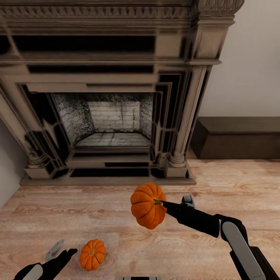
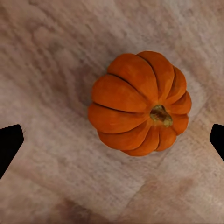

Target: Place each of the two pumpkins and all three candles from the living room inside a cabinet in the living room (use any cabinet), then make sure every cabinet is closed, and position the cauldron so it is next to a table in the living room.

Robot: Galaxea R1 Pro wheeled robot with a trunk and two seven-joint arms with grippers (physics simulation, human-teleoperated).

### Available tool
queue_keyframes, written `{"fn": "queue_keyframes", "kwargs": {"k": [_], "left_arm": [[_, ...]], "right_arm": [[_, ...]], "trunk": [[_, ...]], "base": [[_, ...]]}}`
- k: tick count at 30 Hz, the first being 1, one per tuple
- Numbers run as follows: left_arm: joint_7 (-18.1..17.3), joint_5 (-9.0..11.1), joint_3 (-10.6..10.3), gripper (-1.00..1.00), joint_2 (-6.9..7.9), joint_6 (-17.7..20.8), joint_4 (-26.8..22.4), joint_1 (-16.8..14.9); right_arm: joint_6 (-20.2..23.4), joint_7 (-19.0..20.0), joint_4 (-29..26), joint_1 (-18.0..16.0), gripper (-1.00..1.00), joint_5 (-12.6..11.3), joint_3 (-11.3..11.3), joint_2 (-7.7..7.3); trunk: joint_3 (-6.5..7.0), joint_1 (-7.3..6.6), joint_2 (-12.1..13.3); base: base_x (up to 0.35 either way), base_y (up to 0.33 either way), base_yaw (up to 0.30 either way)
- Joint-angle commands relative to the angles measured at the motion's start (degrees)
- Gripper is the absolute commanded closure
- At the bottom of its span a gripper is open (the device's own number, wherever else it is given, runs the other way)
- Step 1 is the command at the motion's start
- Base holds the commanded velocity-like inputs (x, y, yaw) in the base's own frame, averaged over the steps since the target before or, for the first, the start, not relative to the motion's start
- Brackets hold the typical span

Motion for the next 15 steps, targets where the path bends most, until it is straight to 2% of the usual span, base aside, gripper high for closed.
{"fn": "queue_keyframes", "kwargs": {"k": [1,6,12,15], "left_arm": [[-0.06,0.01,0.02,-1.0,0.02,0.1,-0.02,0.0],[-0.68,0.12,0.01,-1.0,0.28,0.5,-0.07,0.0],[-7.03,0.03,0.02,-1.0,0.63,3.35,-0.34,0.0],[-8.93,0.03,0.11,-1.0,1.14,4.85,-0.55,0.0]], "right_arm": [[0.08,0.02,0.06,0.0,1.0,-0.29,-0.04,0.04],[-0.1,0.02,0.42,0.0,1.0,-0.15,-0.12,0.36],[-0.26,-0.09,1.05,0.0,1.0,-0.09,-0.07,0.61],[-0.26,-0.63,4.86,-0.02,1.0,-0.16,-0.22,0.55]], "trunk": [[-0.23,0.02,-0.02],[-1.34,0.15,-0.08],[-2.67,0.31,-0.16],[-3.33,0.38,-0.2]], "base": [[0.0,0.0,0.0],[0.0,0.0,0.0],[0.0,0.0,0.0],[0.0,0.0,0.0]]}}
